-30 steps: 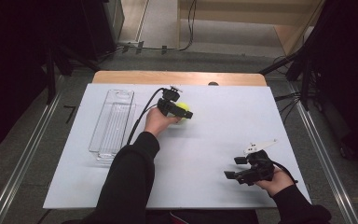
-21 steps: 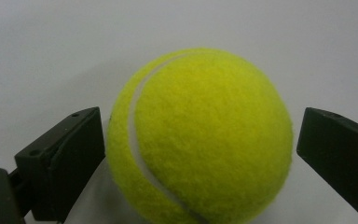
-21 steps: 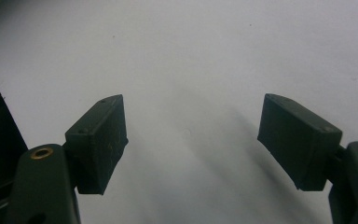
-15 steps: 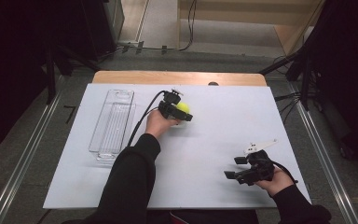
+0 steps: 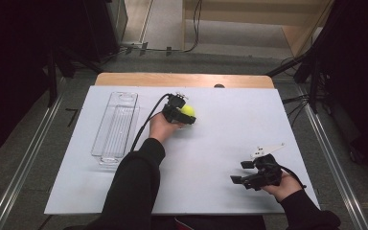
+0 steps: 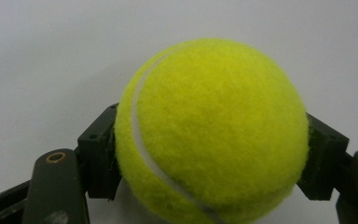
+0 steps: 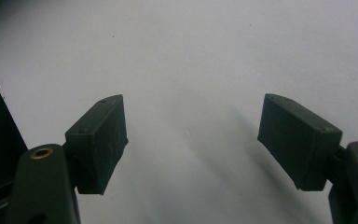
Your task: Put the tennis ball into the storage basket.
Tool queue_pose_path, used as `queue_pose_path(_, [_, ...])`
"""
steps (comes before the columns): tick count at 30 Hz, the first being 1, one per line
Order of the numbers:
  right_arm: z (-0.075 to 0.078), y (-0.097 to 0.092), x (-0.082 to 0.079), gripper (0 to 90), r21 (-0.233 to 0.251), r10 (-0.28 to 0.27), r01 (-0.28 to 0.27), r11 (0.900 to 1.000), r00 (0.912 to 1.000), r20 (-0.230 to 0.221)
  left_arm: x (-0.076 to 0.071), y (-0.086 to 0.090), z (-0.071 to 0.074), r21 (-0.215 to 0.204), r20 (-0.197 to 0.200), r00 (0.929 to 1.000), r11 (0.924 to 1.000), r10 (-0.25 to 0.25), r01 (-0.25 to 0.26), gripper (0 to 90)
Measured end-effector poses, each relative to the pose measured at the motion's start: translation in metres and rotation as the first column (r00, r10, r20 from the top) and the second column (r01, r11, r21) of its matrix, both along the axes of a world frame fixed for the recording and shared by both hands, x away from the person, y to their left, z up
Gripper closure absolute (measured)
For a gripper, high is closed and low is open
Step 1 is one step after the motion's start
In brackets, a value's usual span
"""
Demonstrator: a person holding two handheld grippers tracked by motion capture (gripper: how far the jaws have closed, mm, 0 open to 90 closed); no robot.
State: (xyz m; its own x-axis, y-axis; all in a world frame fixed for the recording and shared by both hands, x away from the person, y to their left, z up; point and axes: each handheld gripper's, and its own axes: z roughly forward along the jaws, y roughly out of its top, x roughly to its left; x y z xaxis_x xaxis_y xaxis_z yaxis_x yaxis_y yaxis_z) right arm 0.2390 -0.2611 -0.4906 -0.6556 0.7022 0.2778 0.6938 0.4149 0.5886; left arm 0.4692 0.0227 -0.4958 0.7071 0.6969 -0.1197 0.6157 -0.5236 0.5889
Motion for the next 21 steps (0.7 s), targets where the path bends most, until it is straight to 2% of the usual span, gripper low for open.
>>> queue_pose_path(10, [0.000, 0.000, 0.000, 21.6, 0.001, 0.000, 0.000, 1.0000, 1.0000, 0.000, -0.001, 0.001, 0.000, 0.002, 0.001, 1.0000, 1.0000, -0.007, 0.007, 26.2])
queue_pose_path(17, [0.000, 0.000, 0.000, 21.6, 0.001, 0.000, 0.000, 1.0000, 1.0000, 0.001, -0.002, 0.003, 0.004, 0.013, -0.020, 0.9997, 0.9998, -0.016, 0.016, 26.3])
queue_pose_path(21, [0.000, 0.000, 0.000, 21.6, 0.002, 0.000, 0.000, 1.0000, 1.0000, -0.001, -0.005, 0.003, 0.010, -0.015, -0.030, 0.9994, 0.9997, -0.018, 0.018, 26.3])
